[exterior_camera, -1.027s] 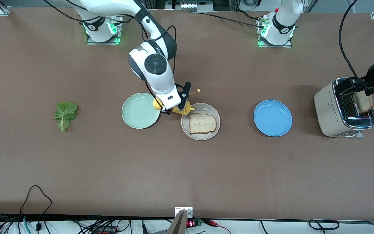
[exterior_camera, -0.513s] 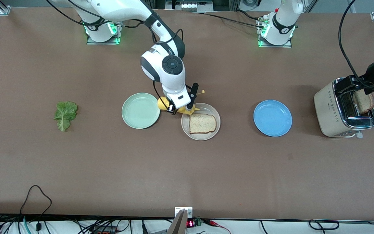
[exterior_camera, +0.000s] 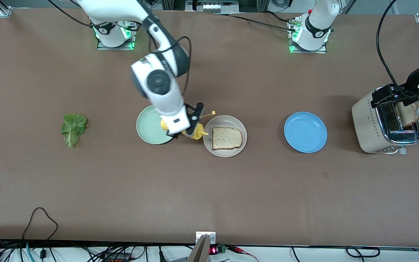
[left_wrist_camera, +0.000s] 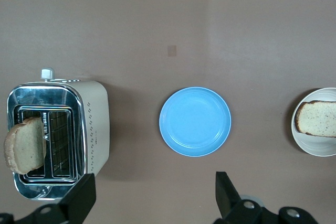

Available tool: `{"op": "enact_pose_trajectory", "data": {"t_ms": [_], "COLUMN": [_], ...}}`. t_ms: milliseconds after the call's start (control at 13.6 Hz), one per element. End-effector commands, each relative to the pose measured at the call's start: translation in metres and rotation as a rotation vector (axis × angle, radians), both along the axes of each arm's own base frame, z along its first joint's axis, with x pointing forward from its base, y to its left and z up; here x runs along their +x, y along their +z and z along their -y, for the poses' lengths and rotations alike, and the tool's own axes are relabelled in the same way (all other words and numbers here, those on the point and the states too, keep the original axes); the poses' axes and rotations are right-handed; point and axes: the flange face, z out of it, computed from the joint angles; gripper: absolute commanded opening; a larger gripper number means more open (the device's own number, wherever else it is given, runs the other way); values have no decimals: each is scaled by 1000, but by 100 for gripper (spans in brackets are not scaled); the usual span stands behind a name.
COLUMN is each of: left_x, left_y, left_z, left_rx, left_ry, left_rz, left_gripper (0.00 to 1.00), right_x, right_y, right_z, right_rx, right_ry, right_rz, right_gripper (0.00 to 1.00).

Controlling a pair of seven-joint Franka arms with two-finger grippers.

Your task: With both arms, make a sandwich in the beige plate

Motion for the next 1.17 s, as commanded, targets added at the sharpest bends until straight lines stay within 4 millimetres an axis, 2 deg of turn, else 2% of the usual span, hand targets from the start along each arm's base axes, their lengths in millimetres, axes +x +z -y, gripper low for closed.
{"op": "enact_pose_trajectory", "data": {"t_ms": [0,147,220,440,513,807,1027,1100], "left_x": [-8,-9,-10,-6,-6,-4,-3,-5], "left_y": [6,8,7,14,17,11,10,10], "left_z": [-9,-12,-19,-22,-23,-22,-24,-26], "left_rx": [-12,-5,-7,-6,-6,-5,16,16], "left_ry": [-2,0,14,7,7,4,4,7], "left_rz": [9,12,9,28,31,14,18,9], "left_gripper": [100,100,100,100,100,100,100,100], "right_x": [12,29,35,42,42,29,9,0], "right_y": [42,57,63,66,61,34,-4,-22], "right_z": [65,115,142,201,226,306,355,371], "right_rx": [82,188,244,353,390,582,748,801], "right_ry": [33,60,71,95,116,186,253,268], "right_rz": [-64,-106,-123,-139,-138,-130,-80,-55], "right_gripper": [9,9,9,10,10,11,11,11]}}
